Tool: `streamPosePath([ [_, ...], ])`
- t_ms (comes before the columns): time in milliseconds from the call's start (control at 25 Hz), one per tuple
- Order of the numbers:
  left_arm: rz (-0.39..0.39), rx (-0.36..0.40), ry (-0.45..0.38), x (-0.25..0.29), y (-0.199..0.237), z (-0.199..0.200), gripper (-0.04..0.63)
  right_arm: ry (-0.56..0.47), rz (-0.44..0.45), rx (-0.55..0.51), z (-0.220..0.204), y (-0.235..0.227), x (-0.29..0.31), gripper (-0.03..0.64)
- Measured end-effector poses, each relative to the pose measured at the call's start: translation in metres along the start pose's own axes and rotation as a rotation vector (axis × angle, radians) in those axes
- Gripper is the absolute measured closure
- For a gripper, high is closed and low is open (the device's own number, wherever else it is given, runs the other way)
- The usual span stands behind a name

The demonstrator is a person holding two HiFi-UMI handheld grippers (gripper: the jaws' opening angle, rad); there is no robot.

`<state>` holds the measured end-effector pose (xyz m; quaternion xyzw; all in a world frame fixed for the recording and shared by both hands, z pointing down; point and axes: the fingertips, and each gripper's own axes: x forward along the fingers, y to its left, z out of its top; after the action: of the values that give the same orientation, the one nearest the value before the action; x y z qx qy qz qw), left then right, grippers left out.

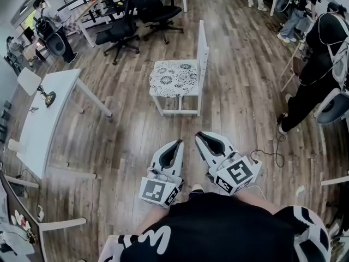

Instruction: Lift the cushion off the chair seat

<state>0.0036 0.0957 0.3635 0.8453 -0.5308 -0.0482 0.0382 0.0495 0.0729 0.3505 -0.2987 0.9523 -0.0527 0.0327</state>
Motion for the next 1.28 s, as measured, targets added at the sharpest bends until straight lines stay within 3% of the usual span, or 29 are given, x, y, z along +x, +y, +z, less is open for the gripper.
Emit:
streamPosePath([
  [640,0.064,-0.023,0.027,0.010,0.018,-0.012,0.589,0.025,0.030,0.045,-0.014,-0.018,0.017,0.583],
  [1040,0.012,-0.023,0.004,0.049,0.044,-0.008,0.590,0.023,-0.023,0.014,-0.009,-0.049,0.044,0.583],
  [1280,0.004,-0.028,0.013,0.081,0.090,-0.010,0.589,0.033,-0.035,0.015,-0.015,-0.075,0.089,0.583],
])
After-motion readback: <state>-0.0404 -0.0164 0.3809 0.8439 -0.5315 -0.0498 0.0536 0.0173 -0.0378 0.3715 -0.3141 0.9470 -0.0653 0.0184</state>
